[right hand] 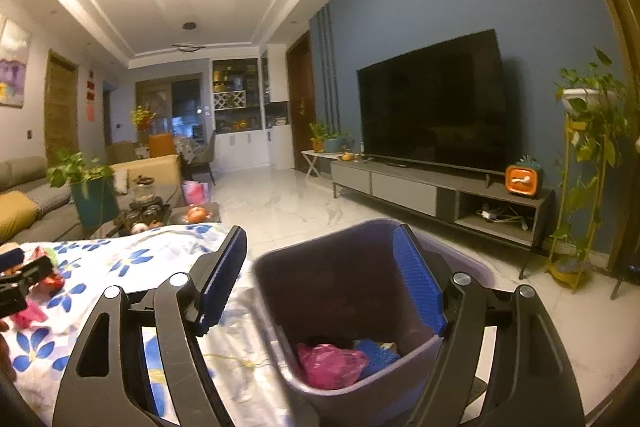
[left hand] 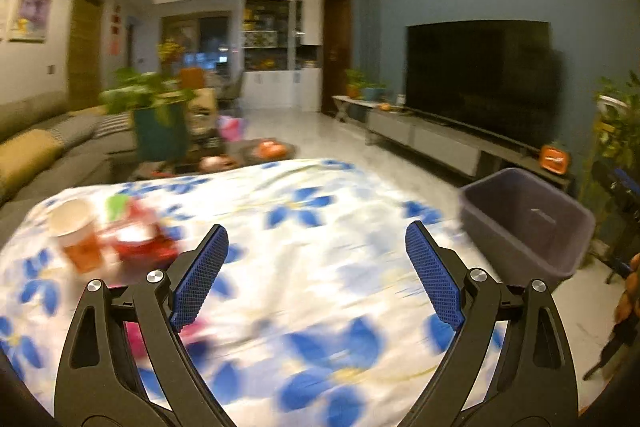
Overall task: Collect trash
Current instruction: 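Move both open tools back over the trash on the table, then grasp the pink plastic bag with the left tool while the right tool grasps the red-and-white wrapper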
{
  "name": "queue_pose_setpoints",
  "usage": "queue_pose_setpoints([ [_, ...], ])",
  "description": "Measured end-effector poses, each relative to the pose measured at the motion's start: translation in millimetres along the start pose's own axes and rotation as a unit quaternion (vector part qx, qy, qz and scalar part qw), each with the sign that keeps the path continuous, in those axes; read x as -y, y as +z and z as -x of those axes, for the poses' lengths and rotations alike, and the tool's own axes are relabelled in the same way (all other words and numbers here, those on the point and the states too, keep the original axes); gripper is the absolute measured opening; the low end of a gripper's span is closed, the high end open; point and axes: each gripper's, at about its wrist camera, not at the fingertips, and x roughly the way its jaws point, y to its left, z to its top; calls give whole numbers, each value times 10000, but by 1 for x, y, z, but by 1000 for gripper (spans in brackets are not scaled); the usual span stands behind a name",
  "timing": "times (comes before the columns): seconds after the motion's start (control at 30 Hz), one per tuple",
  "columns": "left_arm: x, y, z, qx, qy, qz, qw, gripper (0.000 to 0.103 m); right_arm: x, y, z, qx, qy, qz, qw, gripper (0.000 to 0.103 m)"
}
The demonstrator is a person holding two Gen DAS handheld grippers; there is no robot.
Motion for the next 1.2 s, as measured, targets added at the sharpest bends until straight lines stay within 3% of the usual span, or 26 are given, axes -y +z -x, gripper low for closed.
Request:
queue_pose_setpoints([
  [0.2, -72, -20, 30, 30, 819, 372, 9959, 89, -47, -4, 4, -44, 499, 149, 9986, 78],
  [0.33, -118, -33, 46, -57, 1350, 608, 9890, 89, -88, -10, 4, -135, 944, 312, 9950, 78],
  [0.47, -146, -42, 58, -102, 1486, 847, 9852, 89, -124, -17, 5, -216, 1308, 387, 9904, 78],
  [0.7, -152, -46, 38, -310, 1198, 1040, 9868, 89, -166, -21, 4, -367, 1766, 392, 9828, 78],
  [0.97, -158, -52, -11, -925, 706, 1297, 9847, 86, -193, -23, 1, -450, 2045, 485, 9766, 78],
  [1.1, -161, -59, -23, -1211, 429, 1386, 9820, 57, -207, -25, -4, -520, 2187, 527, 9730, 78],
  [1.2, -162, -63, -27, -1268, 267, 1446, 9810, 41, -220, -27, -10, -604, 2271, 566, 9703, 78],
])
